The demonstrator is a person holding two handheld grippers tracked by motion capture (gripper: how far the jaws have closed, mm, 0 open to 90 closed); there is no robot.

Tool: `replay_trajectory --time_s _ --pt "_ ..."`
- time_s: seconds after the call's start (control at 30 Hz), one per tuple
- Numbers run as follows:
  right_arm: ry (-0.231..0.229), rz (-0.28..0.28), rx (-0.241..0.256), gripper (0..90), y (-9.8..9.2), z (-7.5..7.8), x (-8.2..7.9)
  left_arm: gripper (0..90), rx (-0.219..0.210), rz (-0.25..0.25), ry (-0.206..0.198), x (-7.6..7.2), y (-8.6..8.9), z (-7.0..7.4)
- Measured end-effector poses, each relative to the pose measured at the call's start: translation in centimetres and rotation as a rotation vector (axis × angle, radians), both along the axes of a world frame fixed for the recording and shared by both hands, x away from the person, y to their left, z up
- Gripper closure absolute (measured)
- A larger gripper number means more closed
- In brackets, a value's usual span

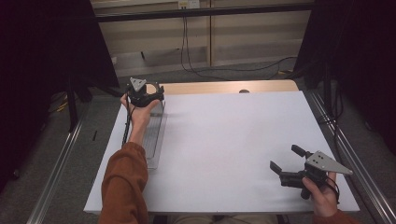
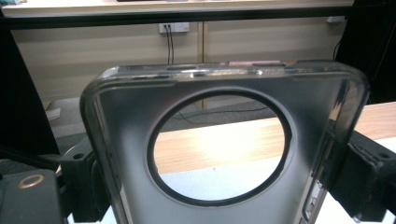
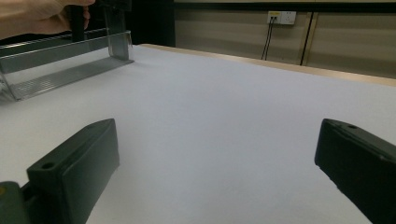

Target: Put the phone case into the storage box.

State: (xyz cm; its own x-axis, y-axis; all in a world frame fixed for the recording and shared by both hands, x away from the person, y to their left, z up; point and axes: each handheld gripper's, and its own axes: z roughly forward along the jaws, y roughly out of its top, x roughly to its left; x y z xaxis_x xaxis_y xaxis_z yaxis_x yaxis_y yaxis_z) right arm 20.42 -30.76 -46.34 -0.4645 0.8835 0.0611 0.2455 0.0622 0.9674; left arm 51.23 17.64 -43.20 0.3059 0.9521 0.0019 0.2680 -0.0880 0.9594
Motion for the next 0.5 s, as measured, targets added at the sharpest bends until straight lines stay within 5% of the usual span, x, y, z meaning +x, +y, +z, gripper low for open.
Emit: replay_trajectory --time_s 0.5 --pt "-0.003 0.0 -0.002 0.0 0.04 -0.01 0.02 4.2 -0.017 -0.016 0.025 -0.04 0.39 -0.08"
